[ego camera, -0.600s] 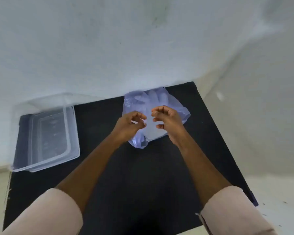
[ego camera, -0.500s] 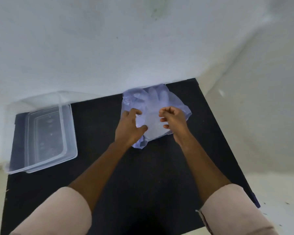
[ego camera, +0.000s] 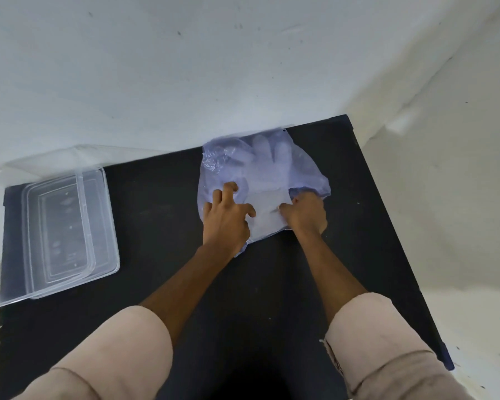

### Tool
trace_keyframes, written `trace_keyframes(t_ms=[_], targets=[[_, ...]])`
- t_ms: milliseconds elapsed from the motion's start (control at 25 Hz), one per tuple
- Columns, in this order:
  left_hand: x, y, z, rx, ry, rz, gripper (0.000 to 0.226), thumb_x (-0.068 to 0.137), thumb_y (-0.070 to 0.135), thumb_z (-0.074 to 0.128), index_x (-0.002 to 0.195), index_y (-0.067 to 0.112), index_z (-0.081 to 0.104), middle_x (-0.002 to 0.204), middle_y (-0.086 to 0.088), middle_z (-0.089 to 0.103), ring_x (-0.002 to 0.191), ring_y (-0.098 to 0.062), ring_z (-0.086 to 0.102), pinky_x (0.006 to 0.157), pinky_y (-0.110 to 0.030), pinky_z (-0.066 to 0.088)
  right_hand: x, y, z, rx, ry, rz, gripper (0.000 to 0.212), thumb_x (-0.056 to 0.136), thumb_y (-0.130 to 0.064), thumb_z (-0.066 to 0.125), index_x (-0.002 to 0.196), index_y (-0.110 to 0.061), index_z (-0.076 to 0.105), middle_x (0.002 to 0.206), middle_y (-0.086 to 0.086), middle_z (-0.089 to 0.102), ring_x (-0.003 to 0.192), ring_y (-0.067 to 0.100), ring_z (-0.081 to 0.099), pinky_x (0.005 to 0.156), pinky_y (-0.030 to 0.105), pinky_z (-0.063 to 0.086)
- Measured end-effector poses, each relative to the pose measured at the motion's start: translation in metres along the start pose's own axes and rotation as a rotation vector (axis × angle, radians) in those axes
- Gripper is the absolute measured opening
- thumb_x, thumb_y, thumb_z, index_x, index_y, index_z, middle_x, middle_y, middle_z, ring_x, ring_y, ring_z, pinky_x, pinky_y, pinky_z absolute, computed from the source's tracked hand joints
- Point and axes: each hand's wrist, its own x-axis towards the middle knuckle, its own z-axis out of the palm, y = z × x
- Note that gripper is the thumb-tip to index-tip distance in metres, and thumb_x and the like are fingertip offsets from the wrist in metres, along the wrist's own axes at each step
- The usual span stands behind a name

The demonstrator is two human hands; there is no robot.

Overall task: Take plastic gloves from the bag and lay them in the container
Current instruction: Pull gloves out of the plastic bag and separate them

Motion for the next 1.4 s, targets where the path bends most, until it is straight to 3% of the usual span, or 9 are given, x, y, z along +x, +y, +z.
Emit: trace_keyframes(t_ms=[160,240,360,680,840,1040,1160,1280,1400], targets=[[0.004,0.0,-0.003,0.002,-0.16,-0.076,0.061,0.079,0.011,0.07,0.136,0.026,0.051,0.141,-0.01,0.036,0.115,-0.035,0.054,0.089,-0.046,0.052,-0.001,-0.01,-0.006,0.361,-0.007,0.033,0.03,0.074,-0.013,0.07,0.054,-0.016,0.047,0.056,0.0,0.05,0.053,0.016,0.049,0.058,0.029,0.042],[0.008,0.002,-0.007,-0.082,-0.159,-0.128,0.068,0.076,0.006,0.07,0.137,0.022,0.047,0.139,-0.009,0.038,0.102,-0.037,0.061,0.079,-0.046,0.055,-0.006,-0.015,-0.004,0.897,-0.079,0.166,0.011,0.071,-0.011,0.073,0.073,-0.012,0.063,0.077,0.006,0.065,0.077,0.024,0.063,0.071,0.036,0.053],[0.013,0.004,-0.01,-0.197,-0.119,-0.142,0.072,0.078,0.002,0.06,0.144,0.022,0.04,0.136,-0.008,0.039,0.09,-0.035,0.062,0.07,-0.042,0.055,-0.022,-0.019,0.014,1.517,-0.259,0.416,0.046,0.073,-0.011,0.07,0.118,-0.01,0.062,0.116,0.014,0.068,0.105,0.035,0.065,0.08,0.045,0.057],[0.015,-0.002,-0.014,-0.172,-0.128,-0.106,0.095,0.078,0.007,0.06,0.152,0.04,0.011,0.121,-0.007,0.038,0.066,-0.024,0.052,0.055,-0.036,0.049,-0.031,-0.03,0.049,1.239,-0.081,0.514,0.017,0.077,-0.003,0.075,0.088,-0.011,0.066,0.089,0.01,0.07,0.089,0.031,0.069,0.079,0.045,0.058],[0.014,-0.011,-0.014,-0.155,-0.109,-0.11,0.088,0.078,0.004,0.061,0.15,0.034,0.02,0.117,-0.008,0.041,0.064,-0.026,0.054,0.052,-0.036,0.051,-0.051,-0.015,0.022,1.499,-0.033,0.531,0.028,0.076,0.008,0.072,0.101,-0.002,0.065,0.085,0.007,0.07,0.076,0.023,0.069,0.062,0.033,0.059],[-0.018,-0.022,-0.016,-0.17,-0.055,-0.024,0.062,0.083,0.014,0.058,0.14,0.031,0.039,0.124,-0.011,0.043,0.101,-0.035,0.055,0.087,-0.052,0.051,-0.118,0.008,0.012,1.548,0.002,0.569,0.038,0.075,0.003,0.074,0.111,-0.004,0.065,0.097,0.006,0.07,0.085,0.02,0.068,0.059,0.03,0.058],[-0.079,-0.033,-0.023,-0.332,0.176,-0.017,0.048,0.081,0.014,0.065,0.126,0.028,0.056,0.132,-0.009,0.043,0.118,-0.027,0.049,0.093,-0.042,0.046,-0.169,0.018,0.014,1.593,0.004,0.563,0.039,0.076,0.002,0.074,0.113,-0.008,0.065,0.105,0.007,0.07,0.094,0.022,0.069,0.072,0.037,0.06],[-0.17,-0.041,-0.023,-0.796,0.269,-0.223,0.025,0.086,0.012,0.065,0.108,0.019,0.058,0.118,-0.002,0.047,0.097,-0.016,0.059,0.079,-0.025,0.049,-0.224,0.025,0.029,1.589,0.032,0.565,0.033,0.076,0.004,0.072,0.107,-0.007,0.067,0.109,0.01,0.071,0.097,0.025,0.069,0.085,0.043,0.057],[-0.24,-0.046,-0.01,-1.253,-0.079,-0.747,0.023,0.092,0.035,0.056,0.107,0.018,0.054,0.112,-0.013,0.059,0.085,-0.017,0.058,0.074,-0.03,0.05,-0.276,0.03,0.054,1.557,0.073,0.569,0.035,0.078,0.004,0.07,0.112,-0.004,0.066,0.113,0.014,0.071,0.099,0.027,0.069,0.091,0.044,0.055]])
